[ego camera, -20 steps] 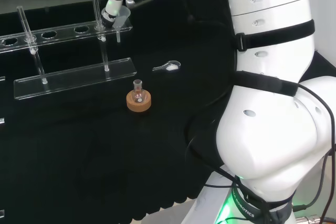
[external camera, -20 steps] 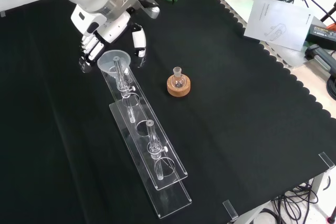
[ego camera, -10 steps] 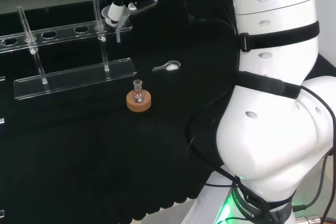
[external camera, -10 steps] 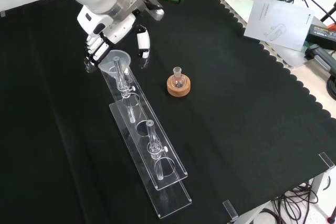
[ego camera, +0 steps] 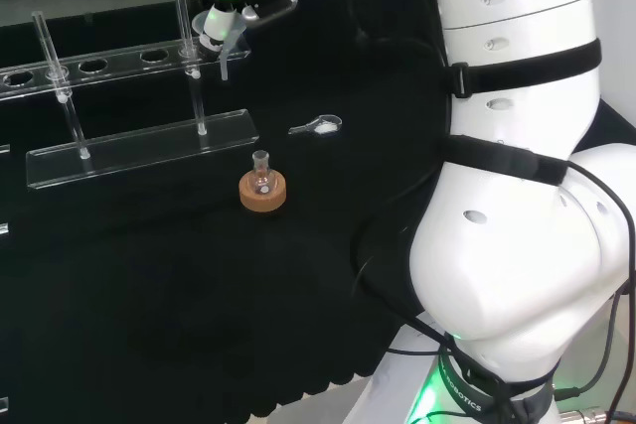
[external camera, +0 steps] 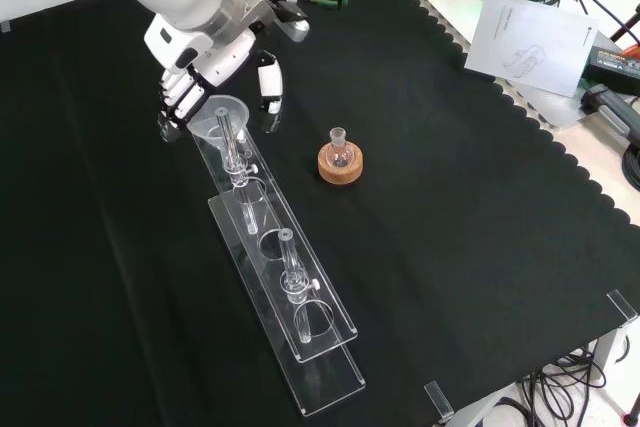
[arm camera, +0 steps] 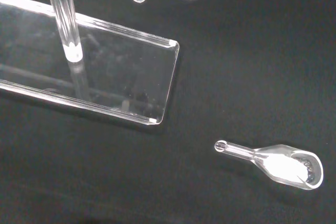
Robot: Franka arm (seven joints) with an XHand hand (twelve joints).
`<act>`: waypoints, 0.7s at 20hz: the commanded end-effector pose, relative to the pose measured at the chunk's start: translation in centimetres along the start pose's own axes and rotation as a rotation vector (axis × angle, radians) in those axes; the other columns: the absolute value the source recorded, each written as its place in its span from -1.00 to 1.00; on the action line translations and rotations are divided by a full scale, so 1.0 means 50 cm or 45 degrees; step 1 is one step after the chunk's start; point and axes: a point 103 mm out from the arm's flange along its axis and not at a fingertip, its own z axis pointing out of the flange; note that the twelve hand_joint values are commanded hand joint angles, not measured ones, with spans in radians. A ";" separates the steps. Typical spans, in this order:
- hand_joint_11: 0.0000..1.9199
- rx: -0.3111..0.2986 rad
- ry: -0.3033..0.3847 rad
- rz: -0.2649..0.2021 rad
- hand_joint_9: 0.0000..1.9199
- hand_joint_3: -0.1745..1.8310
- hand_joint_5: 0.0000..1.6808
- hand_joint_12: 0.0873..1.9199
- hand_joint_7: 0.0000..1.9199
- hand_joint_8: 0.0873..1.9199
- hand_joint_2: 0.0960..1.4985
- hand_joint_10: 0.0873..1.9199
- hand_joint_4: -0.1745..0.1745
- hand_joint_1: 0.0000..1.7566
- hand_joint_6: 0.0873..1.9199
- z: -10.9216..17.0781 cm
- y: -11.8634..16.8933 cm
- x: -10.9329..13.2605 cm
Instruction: Pick up the funnel from the transparent funnel stand.
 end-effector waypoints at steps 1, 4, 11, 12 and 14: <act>-0.64 -0.001 -0.024 -0.002 -0.72 -0.45 -0.85 0.53 -1.00 -0.39 -0.19 -0.18 0.22 -0.32 -1.00 0.004 0.004 -0.001; -0.62 -0.032 -0.044 0.015 -0.62 -0.44 -0.80 0.52 -0.96 -0.37 -0.15 -0.25 0.19 -0.35 -1.00 0.003 0.003 -0.004; -0.52 -0.142 -0.115 0.075 -0.29 -0.44 -0.64 0.43 -0.64 -0.35 0.01 -0.42 0.06 -0.38 -1.00 -0.009 -0.006 0.000; -0.51 -0.162 -0.123 0.080 -0.27 -0.44 -0.62 0.42 -0.61 -0.34 0.03 -0.43 0.04 -0.37 -1.00 -0.014 -0.009 0.000; -0.49 -0.192 -0.113 0.081 -0.22 -0.43 -0.57 0.40 -0.55 -0.33 0.06 -0.44 -0.02 -0.35 -1.00 -0.039 -0.021 0.001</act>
